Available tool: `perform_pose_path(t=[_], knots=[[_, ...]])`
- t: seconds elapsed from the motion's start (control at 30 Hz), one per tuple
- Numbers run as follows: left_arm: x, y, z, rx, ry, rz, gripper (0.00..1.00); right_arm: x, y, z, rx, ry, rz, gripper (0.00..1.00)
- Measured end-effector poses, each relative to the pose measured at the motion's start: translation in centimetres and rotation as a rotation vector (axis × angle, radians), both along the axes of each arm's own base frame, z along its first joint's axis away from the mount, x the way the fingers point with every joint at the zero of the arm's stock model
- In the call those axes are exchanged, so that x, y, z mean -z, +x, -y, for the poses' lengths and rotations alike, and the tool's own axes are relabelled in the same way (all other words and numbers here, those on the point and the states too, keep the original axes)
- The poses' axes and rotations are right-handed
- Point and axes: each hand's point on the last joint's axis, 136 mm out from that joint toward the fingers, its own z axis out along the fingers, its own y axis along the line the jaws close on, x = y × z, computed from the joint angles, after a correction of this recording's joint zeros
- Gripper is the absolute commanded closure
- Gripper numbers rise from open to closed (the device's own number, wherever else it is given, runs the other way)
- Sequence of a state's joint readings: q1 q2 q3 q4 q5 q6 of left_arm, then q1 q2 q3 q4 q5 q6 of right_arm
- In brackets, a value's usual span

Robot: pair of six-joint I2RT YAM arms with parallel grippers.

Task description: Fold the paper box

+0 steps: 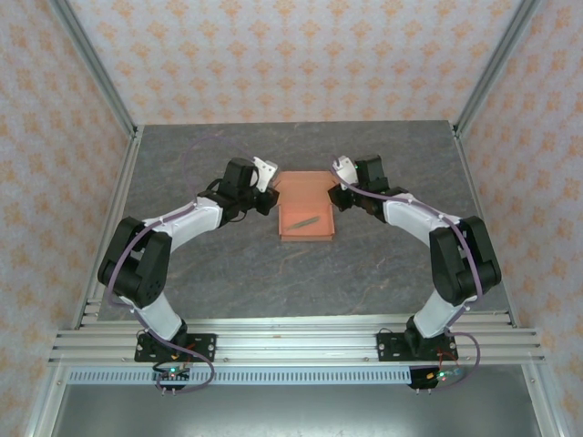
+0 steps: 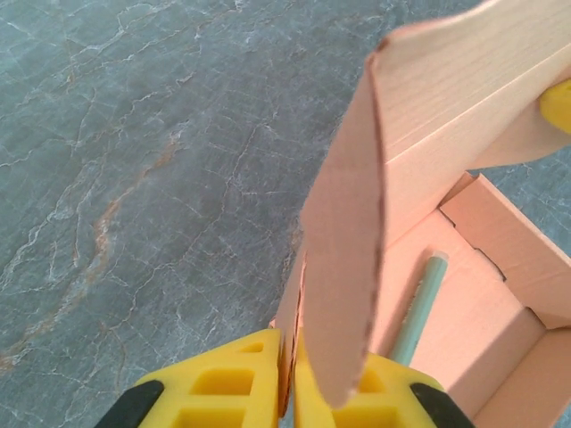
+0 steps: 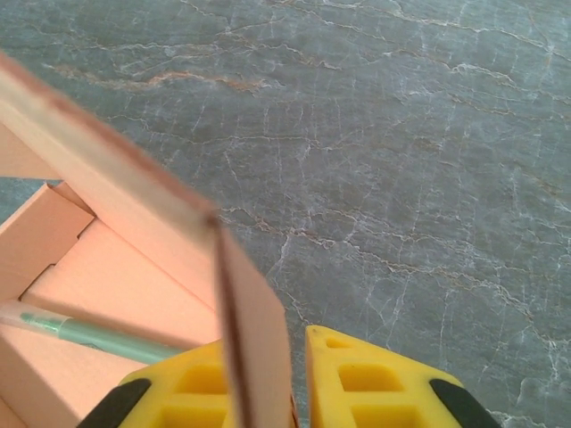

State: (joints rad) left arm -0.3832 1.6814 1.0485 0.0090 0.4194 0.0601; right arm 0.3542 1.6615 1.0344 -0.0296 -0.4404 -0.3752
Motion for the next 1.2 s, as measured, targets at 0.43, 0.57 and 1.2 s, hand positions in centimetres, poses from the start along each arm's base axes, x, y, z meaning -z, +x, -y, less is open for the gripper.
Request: perform_pose_path(t=[0.43, 0.57, 1.2], knots=[[0.2, -0.1, 0.7, -0.205, -0.002, -0.030, 1.00, -1.8, 1.1, -0.3, 0.310, -0.001, -0.012, 0.89], [0.1, -0.3, 1.1, -0.341, -0.028, -0.038, 1.00, -1.7, 1.0, -0.4, 0.418, -0.004, -0.003, 0.89], [-2.1, -0.2, -0.6, -0.690, -0.001, 0.140, 1.00, -1.6, 3.4, -3.1, 0.513, 0.166, 0.145, 0.94]])
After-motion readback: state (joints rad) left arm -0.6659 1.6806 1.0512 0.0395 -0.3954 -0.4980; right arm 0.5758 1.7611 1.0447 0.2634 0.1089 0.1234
